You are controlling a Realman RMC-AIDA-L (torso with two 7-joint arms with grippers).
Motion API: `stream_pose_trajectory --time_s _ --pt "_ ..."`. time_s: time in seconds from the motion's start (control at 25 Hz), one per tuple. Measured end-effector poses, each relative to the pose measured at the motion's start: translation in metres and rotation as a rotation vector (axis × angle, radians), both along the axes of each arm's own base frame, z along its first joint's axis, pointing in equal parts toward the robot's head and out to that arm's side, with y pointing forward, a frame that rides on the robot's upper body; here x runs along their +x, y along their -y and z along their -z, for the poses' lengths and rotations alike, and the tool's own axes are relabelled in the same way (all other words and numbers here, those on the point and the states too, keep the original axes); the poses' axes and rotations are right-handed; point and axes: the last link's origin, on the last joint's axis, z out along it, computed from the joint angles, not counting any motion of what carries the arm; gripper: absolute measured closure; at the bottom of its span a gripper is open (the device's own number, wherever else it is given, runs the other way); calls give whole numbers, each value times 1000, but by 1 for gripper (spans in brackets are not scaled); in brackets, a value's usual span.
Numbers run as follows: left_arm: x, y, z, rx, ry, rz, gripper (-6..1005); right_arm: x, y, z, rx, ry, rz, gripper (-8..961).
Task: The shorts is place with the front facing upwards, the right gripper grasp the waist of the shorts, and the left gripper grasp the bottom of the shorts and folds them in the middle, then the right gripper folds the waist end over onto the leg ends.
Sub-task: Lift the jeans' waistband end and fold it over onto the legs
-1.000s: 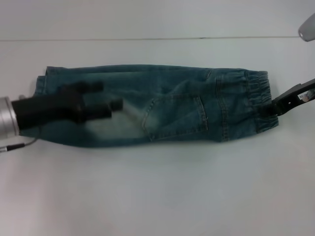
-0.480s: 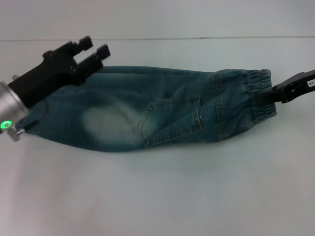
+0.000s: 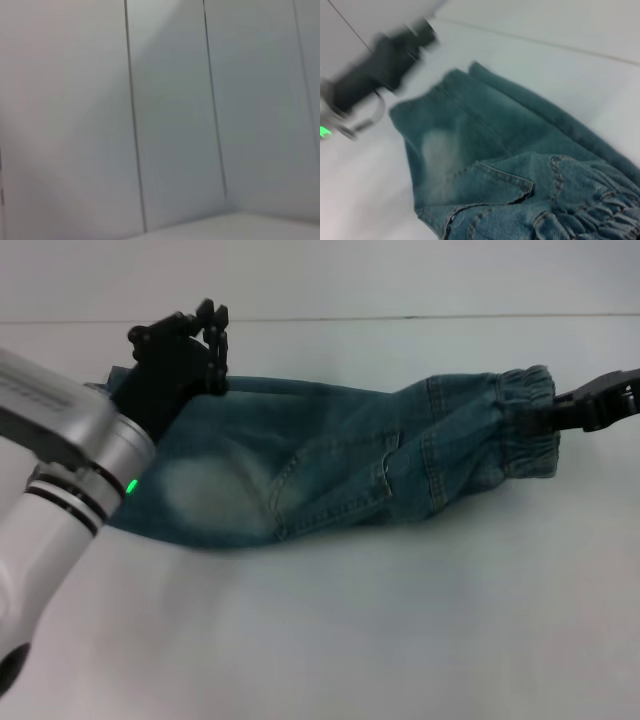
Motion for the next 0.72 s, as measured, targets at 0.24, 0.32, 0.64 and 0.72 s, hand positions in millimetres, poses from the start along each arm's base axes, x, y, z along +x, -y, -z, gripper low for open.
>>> stream_pose_trajectory --time_s 0.24,0.32,0.64,0.72 --pt "1 1 27 6 -237 -19 933 -4 4 -13 5 -73 -12 869" --pt "1 2 35 -20 -287 -18 990 -8 4 -18 5 -97 -25 869" --pt "9 21 67 -167 -373 60 991 -25 -2 -27 -3 -128 -52 869" --pt "11 24 72 -192 -373 64 991 -31 -3 -29 -9 -138 -63 869"
